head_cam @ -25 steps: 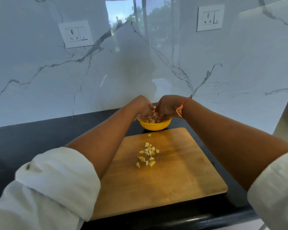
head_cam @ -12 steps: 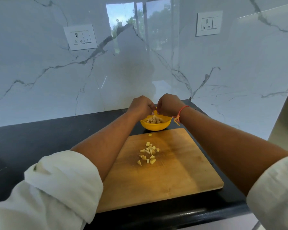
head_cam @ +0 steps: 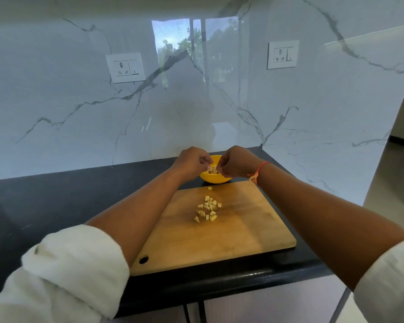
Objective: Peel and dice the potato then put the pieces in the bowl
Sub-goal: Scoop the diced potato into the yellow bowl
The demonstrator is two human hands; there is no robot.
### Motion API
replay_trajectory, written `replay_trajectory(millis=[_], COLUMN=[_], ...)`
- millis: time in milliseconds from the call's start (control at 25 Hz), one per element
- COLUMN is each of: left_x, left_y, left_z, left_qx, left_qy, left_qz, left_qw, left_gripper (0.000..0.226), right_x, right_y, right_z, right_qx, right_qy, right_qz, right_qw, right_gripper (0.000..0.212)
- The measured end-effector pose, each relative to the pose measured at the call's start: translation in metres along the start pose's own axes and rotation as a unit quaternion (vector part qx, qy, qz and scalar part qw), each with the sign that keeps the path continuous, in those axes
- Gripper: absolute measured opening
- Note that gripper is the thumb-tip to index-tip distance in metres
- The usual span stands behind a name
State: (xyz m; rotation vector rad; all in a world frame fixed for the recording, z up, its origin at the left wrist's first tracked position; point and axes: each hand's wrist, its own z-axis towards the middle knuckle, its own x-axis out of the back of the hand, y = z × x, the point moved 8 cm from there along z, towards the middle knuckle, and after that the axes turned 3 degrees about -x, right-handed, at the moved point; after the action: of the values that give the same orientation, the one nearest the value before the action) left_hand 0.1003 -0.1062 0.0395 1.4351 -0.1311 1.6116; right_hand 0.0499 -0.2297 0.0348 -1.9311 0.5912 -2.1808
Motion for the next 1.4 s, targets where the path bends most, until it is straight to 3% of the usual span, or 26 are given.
replay_trajectory(millis=[120, 200, 520, 760, 1080, 1200, 1400], left_x=[-0.018, -0.033, -0.062, -0.051, -0.037, -0.037, -0.040], left_y=[-0.010, -0.017, -0.026, -0.025, -0.003, -0.004, -0.003], left_z=[-0.027, -0.037, -0.037, -0.054, -0.101, -0.108, -0.103], left_qx=[-0.012, -0.012, 0.032, 0.010, -0.003, 0.026, 0.010], left_qy=[-0.097, -0.131, -0.141, -0.127, -0.253, -0.294, -0.258], left_qz=[0.054, 0.107, 0.146, 0.105, 0.080, 0.053, 0.072], left_qw=[0.994, 0.986, 0.979, 0.986, 0.964, 0.954, 0.964], left_gripper=[0.023, 0.022, 0.039, 0.036, 0.034, 0.045, 0.043], right_x=[-0.031, -0.047, -0.078, -0.068, -0.056, -0.059, -0.066], right_y=[-0.001, -0.005, -0.014, -0.016, -0.022, -0.023, -0.030], right_z=[-0.023, -0.029, -0.022, -0.042, -0.083, -0.092, -0.090], right_qx=[0.017, 0.025, -0.003, 0.034, 0.072, 0.067, 0.056], right_qy=[-0.090, -0.076, -0.024, -0.053, -0.119, -0.164, -0.149], right_qz=[-0.061, -0.116, -0.118, -0.087, -0.067, -0.083, -0.085], right_qw=[0.994, 0.990, 0.993, 0.994, 0.988, 0.981, 0.984], right_gripper=[0.029, 0.030, 0.026, 0.037, 0.029, 0.048, 0.054])
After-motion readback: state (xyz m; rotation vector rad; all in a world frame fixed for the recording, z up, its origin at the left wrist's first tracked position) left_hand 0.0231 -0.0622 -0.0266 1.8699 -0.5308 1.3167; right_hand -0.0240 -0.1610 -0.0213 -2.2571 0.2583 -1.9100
